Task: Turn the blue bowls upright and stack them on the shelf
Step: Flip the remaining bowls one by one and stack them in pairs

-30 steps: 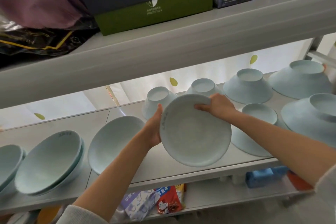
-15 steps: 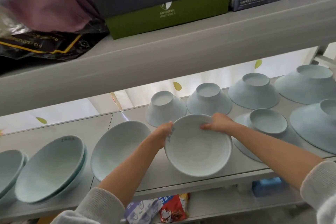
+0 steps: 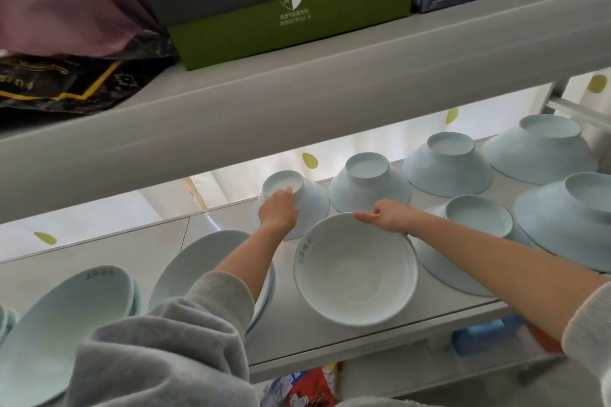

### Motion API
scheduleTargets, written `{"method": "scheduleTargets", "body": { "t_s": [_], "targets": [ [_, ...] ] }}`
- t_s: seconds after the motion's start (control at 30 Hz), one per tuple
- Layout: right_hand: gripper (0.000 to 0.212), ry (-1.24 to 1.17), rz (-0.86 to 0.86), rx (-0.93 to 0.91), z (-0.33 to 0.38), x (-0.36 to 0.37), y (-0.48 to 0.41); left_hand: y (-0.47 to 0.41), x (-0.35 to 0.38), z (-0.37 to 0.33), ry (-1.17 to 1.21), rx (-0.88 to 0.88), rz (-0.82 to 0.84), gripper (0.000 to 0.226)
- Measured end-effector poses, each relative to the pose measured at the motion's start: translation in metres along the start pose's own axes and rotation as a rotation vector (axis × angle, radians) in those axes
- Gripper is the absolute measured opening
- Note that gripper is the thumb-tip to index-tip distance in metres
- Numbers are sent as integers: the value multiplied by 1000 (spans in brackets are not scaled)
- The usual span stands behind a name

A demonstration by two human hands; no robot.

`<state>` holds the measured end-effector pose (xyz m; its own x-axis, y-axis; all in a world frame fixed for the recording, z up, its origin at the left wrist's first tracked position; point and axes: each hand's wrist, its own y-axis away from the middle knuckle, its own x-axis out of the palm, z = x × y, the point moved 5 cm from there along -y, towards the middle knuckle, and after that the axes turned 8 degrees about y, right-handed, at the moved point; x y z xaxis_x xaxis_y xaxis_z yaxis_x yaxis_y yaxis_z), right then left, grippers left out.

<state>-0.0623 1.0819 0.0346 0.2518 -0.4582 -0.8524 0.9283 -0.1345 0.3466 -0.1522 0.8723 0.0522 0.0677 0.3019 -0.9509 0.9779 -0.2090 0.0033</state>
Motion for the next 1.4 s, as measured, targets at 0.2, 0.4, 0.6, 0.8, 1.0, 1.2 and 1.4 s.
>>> {"method": "scheduleTargets", "body": {
  "t_s": [0.2,0.4,0.6,0.8,1.0,1.2,1.4],
  "targets": [
    [55,15,-79,-52,5,-1,-2,-4,-6,1,-40,98,-163,19],
    [53,-17,-109,-58,7,-2,-3,-10,-14,4,-7,118,-144,15],
    [53,-77,-162,-81,11,-9,-6,-15,-35,6,69,106,-163,9],
    [45,-171,-224,-116,17,-14,-6,-14,-76,-5,196,114,-243,6],
    [36,-535,-457,-131,18,-34,-10,-8,-103,-16,533,133,-187,18],
    [53,-645,-469,-221,18,-46,-18,31,-110,-40,960,209,43,12],
    [16,-671,-780,-226,18,-78,6,48,-101,-47,1311,158,230,12]
  ]
}}
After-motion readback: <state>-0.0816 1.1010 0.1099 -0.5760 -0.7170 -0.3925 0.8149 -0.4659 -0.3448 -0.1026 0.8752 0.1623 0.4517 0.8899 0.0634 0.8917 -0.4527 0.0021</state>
